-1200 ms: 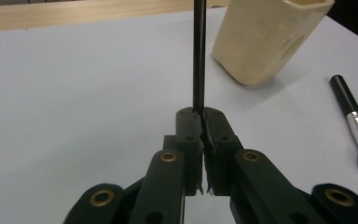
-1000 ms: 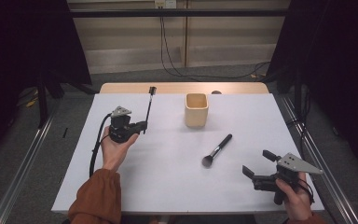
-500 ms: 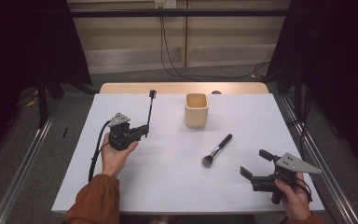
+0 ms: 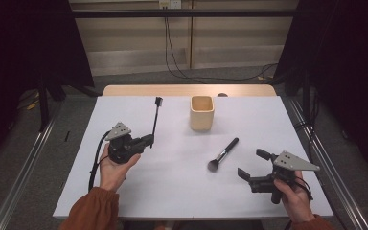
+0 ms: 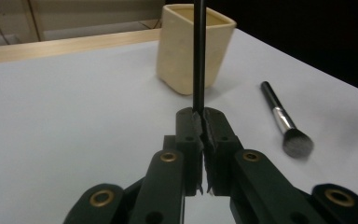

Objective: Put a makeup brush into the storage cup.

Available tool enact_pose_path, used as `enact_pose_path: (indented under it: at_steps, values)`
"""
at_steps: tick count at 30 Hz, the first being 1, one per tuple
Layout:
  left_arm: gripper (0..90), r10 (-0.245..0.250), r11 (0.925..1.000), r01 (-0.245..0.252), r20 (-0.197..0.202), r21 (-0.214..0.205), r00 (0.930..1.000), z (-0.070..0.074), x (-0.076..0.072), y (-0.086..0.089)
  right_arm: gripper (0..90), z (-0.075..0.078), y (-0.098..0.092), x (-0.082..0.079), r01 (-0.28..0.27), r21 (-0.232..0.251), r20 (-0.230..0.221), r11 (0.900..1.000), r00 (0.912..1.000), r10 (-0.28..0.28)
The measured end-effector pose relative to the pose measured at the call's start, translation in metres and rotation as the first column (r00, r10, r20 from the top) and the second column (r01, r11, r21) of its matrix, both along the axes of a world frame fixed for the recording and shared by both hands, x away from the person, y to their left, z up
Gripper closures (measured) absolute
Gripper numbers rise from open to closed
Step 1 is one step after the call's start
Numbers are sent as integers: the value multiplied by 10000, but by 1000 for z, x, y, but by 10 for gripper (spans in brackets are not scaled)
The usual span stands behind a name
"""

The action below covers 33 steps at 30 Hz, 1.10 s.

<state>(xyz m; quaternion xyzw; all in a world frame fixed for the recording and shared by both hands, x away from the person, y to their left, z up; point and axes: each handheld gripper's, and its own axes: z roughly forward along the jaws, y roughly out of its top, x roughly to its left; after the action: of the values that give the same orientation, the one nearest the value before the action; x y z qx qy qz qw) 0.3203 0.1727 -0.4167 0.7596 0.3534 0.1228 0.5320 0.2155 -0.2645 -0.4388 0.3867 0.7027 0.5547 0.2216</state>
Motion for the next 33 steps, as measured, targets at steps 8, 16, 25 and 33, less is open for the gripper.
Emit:
enact_pose_path:
  at_steps: [8, 16, 25, 33]
  values:
    - [857, -381, 9993, 380, 386, 30, 9985, 7, -21, -11, 0, 18, 20, 23, -489, 271, 152, 9984, 9987, 485]
    - [857, -887, 9960, 881, 403, 177, 9952, 8, -31, -22, 0, 38, 41, 44, -1185, 396, 440, 9922, 9922, 1167]
    - [857, -1120, 9933, 1133, 570, -214, 9921, 8, -38, -45, 0, 44, 76, 60, -2041, 282, 655, 9785, 9772, 2020]
    - [857, -1357, 9907, 1362, 486, -62, 9896, 5, -30, -63, 26, 50, 98, 74, -2174, 484, 721, 9749, 9742, 2137]
